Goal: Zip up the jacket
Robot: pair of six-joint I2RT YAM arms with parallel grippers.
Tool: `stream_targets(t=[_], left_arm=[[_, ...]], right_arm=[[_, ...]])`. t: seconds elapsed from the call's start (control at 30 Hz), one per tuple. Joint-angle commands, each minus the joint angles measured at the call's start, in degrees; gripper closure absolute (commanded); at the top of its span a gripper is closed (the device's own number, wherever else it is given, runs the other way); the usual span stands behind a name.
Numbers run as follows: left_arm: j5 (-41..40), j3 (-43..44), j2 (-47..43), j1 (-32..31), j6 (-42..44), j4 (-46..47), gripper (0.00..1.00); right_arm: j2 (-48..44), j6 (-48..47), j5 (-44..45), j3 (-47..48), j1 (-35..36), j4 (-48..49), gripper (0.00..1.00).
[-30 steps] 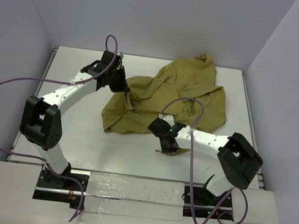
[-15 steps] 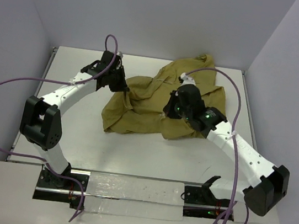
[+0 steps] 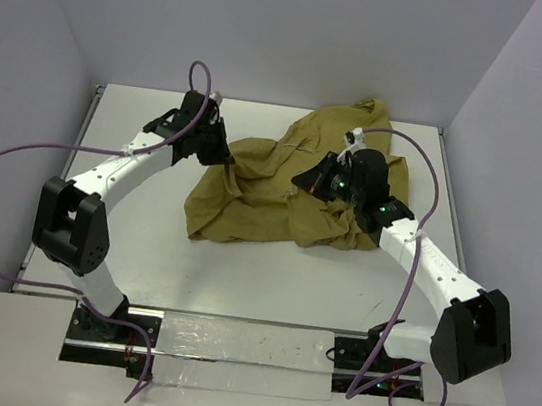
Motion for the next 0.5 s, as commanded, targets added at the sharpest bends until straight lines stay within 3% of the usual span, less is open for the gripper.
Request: stream_targets(t=[0.0, 0.23, 0.47], left_arm=[[1.0, 0.0, -3.3, -0.4, -0.5, 2.8, 1.00], [2.2, 0.4, -0.5, -1.7, -0.9, 3.7, 1.00], [-4.5, 6.2, 5.6, -9.3, 0.9, -2.5, 1.00]], right_arm=[[-0.3, 1.1, -4.6, -0.5, -0.5, 7.4, 1.00], [1.1, 4.0, -4.4, -2.9, -3.5, 8.0, 1.00], [1.9, 4.8, -5.1, -7.4, -10.0, 5.5, 1.00]])
